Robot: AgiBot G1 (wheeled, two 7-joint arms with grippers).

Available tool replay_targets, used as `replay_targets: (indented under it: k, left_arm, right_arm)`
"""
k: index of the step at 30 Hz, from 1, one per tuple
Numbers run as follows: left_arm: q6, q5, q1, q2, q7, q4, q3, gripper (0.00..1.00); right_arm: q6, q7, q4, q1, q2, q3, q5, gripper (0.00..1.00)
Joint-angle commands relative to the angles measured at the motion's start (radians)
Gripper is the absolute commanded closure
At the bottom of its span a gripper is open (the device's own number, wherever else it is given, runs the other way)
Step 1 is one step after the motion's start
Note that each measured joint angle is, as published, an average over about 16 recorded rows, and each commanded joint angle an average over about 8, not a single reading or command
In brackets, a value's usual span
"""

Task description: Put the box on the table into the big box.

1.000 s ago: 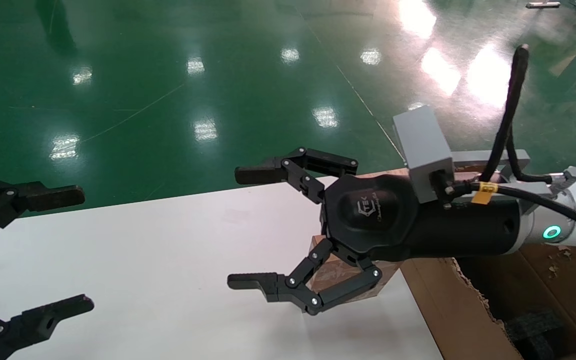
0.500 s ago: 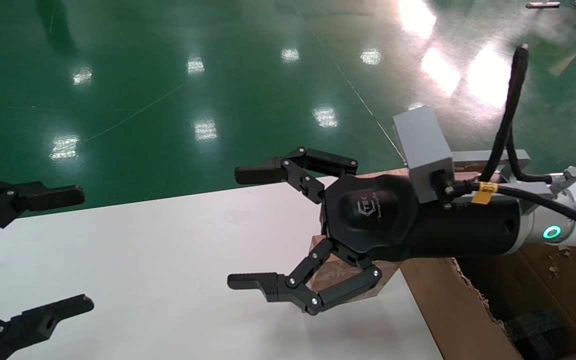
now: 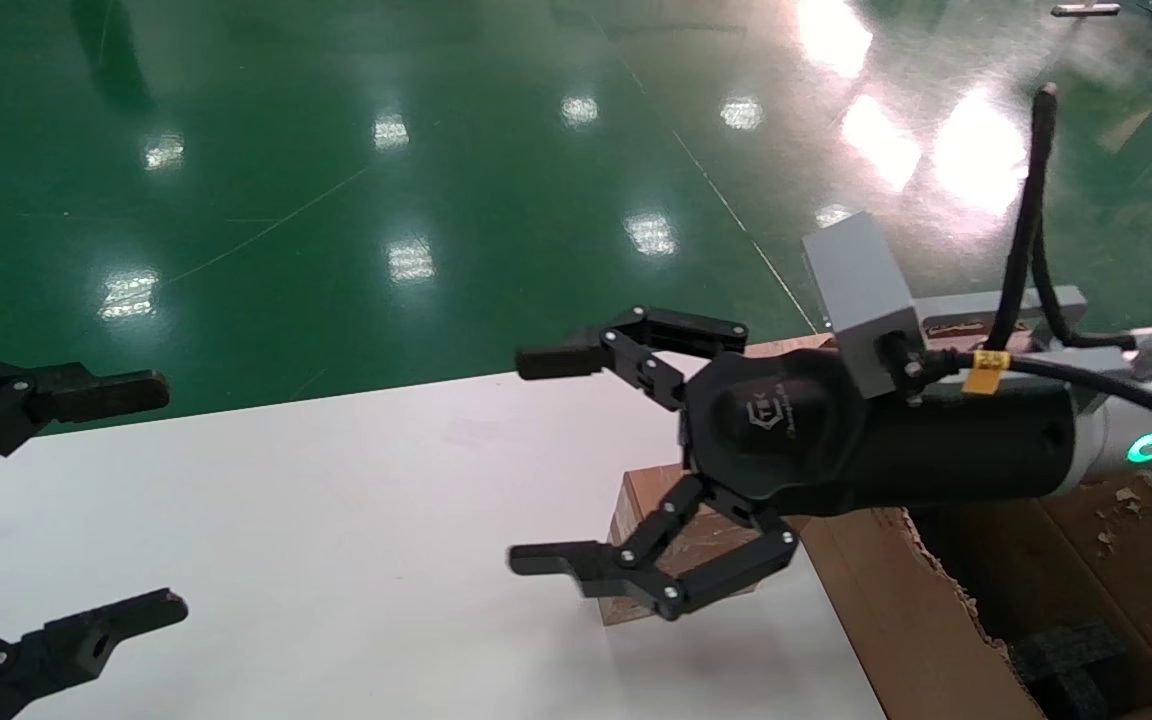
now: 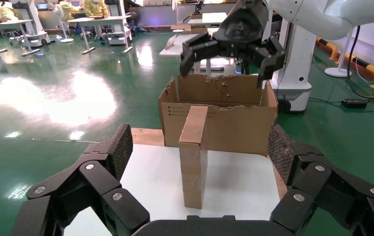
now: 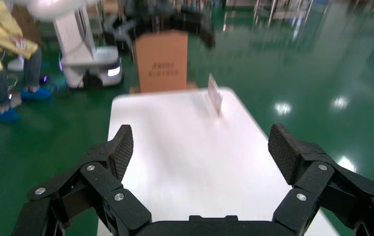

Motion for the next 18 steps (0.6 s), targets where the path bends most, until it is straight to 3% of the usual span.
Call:
replay_targets:
  k: [1,12,18]
  left_arm:
    - [0.0,0.0,0.0,0.0,0.0,0.0,0.0,0.0]
    - [0.0,0.0,0.0,0.0,0.0,0.0,0.0,0.0]
    - [0.0,0.0,0.0,0.0,0.0,0.0,0.0,0.0]
  right_arm:
    - [-0.024,0.019,-0.016,0.034,0.013,-0.019,-0.021,0.0]
    - [-0.036,0.06,-0.097,0.272,0.107,-0.208,-0.153,0.0]
    - [-0.041,0.068,-0.132,0.35,0.124,-0.306,-0.18,0.0]
